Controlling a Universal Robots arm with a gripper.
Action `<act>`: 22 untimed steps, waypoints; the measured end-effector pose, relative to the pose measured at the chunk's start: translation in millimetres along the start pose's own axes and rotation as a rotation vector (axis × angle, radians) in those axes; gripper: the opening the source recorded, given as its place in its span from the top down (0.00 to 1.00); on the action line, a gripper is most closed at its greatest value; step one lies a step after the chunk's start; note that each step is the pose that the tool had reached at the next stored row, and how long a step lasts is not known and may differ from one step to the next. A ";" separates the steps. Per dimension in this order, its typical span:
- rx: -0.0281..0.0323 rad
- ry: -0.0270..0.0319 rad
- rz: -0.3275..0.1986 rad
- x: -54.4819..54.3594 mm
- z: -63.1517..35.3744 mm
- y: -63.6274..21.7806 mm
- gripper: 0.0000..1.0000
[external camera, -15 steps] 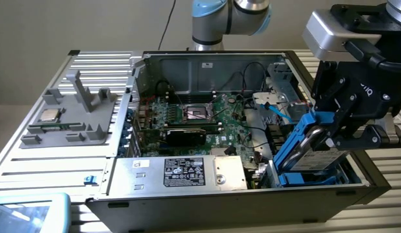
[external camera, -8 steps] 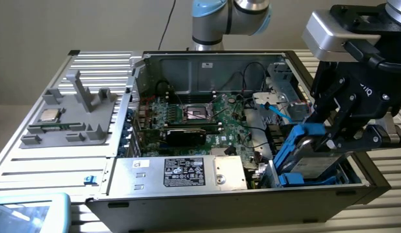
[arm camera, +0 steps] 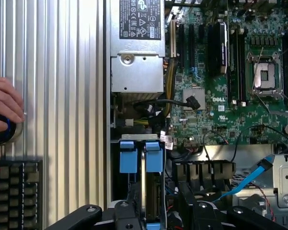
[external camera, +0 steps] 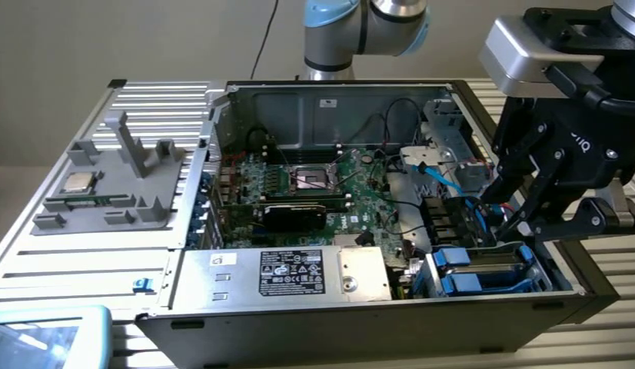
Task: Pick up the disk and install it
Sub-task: 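Insert the disk into the insertion slot, then insert the first disk wire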
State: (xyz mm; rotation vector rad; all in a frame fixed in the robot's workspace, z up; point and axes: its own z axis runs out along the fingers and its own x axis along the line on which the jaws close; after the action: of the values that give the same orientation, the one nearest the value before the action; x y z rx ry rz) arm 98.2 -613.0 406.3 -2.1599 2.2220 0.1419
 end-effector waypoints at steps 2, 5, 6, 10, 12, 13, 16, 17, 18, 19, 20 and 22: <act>0.0000 -0.0001 0.000 0.0 0.0 -0.1 0.55; 0.0001 0.0000 0.000 0.0 -0.1 -0.4 0.55; 0.0003 -0.0001 0.000 0.0 -0.2 -0.4 0.55; 0.0004 -0.0002 0.000 -0.3 -2.1 -4.4 0.55; 0.0004 -0.0001 0.000 -0.4 -2.6 -7.2 0.55; 0.0003 0.0000 0.000 -0.5 -3.0 -8.2 0.55; 0.0004 -0.0001 0.000 -0.8 -3.8 -9.2 0.55; 0.0004 -0.0002 0.000 -0.9 -4.1 -9.4 0.55; 0.0004 -0.0002 0.000 -0.9 -4.3 -9.7 0.55; 0.0004 -0.0002 0.000 -1.0 -4.5 -9.9 0.55; 0.0004 -0.0002 0.000 -1.1 -4.6 -9.9 0.55; 0.0005 -0.0002 0.000 -1.1 -4.6 -9.9 0.55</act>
State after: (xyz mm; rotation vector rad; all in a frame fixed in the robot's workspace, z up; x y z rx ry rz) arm 108.2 -612.6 410.7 -2.1596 2.2217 0.1416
